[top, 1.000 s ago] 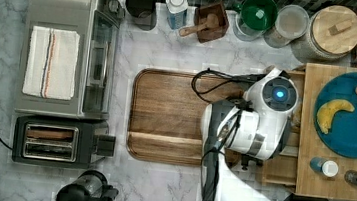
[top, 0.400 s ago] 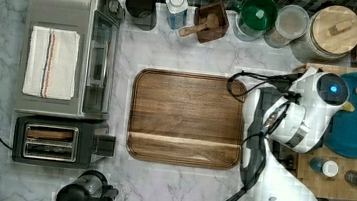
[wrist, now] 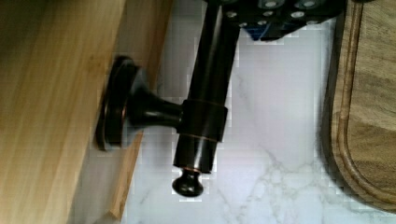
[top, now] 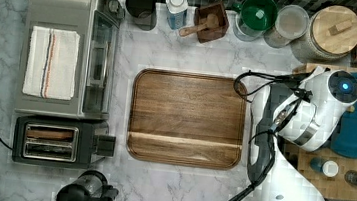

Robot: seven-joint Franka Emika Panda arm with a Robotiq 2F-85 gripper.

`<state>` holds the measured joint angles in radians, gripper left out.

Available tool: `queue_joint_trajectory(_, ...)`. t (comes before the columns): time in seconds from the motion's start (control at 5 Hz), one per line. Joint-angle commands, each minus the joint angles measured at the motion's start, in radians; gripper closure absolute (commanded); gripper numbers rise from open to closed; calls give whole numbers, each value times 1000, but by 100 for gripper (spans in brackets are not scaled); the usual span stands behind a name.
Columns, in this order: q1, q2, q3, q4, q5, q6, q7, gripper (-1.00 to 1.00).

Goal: Close the drawer.

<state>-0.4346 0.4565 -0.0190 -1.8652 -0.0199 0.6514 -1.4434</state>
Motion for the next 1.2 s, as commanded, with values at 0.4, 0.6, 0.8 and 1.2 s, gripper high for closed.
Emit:
queue_joint_trajectory(0.4,-93,-29,-149,81,-72,9,14,100)
queue_joint_trajectory(0.6,-91,-29,-150,82,-72,9,14,100)
queue_joint_trajectory(0.8,-88,-29,-154,81,-70,9,12,100)
queue_joint_trajectory(1.2,-90,-29,-151,81,-71,9,13,100)
